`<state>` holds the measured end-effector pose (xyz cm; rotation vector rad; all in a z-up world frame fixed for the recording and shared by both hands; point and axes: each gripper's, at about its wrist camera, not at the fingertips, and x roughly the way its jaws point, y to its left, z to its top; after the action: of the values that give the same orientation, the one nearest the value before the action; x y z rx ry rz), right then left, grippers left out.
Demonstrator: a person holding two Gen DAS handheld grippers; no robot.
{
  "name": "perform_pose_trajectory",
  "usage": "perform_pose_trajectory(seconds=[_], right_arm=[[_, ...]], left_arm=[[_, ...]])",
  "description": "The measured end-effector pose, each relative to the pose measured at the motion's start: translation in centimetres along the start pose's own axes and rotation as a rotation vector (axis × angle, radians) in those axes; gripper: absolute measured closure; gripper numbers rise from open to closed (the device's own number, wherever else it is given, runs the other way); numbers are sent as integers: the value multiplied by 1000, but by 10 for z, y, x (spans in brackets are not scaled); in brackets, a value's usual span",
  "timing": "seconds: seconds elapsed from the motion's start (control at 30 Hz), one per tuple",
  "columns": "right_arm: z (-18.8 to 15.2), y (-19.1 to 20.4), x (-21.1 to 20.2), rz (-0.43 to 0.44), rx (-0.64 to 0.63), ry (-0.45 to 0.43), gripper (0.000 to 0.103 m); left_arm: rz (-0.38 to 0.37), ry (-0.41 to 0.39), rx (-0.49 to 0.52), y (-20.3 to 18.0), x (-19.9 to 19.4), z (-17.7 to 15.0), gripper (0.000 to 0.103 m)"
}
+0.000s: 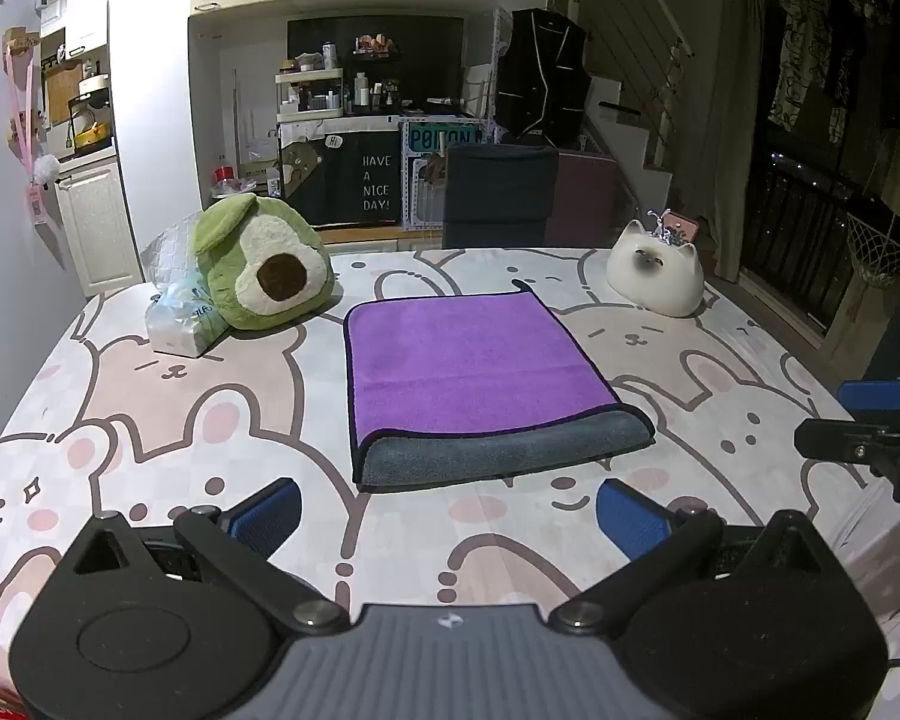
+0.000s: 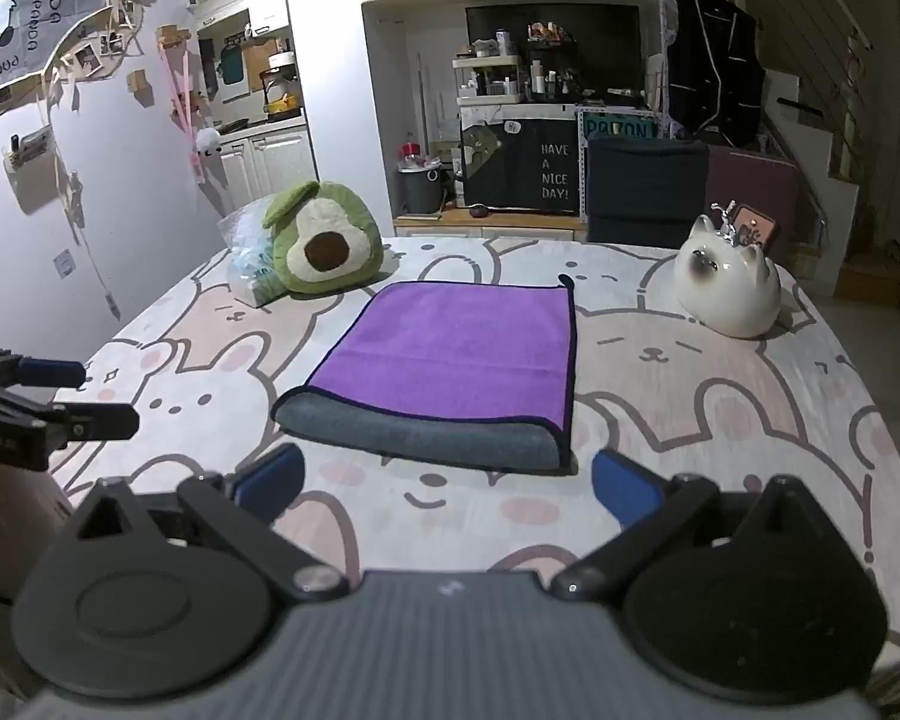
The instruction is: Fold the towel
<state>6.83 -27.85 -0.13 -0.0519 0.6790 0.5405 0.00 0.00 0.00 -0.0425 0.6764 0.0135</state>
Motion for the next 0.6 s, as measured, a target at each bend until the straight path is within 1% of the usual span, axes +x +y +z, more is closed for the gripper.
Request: perform_pose_trajectory(seconds=[0.6], right_arm=[[0, -1, 0, -1, -1, 2, 0]], left_arm=[[-2, 0, 1, 0, 0, 0, 0]])
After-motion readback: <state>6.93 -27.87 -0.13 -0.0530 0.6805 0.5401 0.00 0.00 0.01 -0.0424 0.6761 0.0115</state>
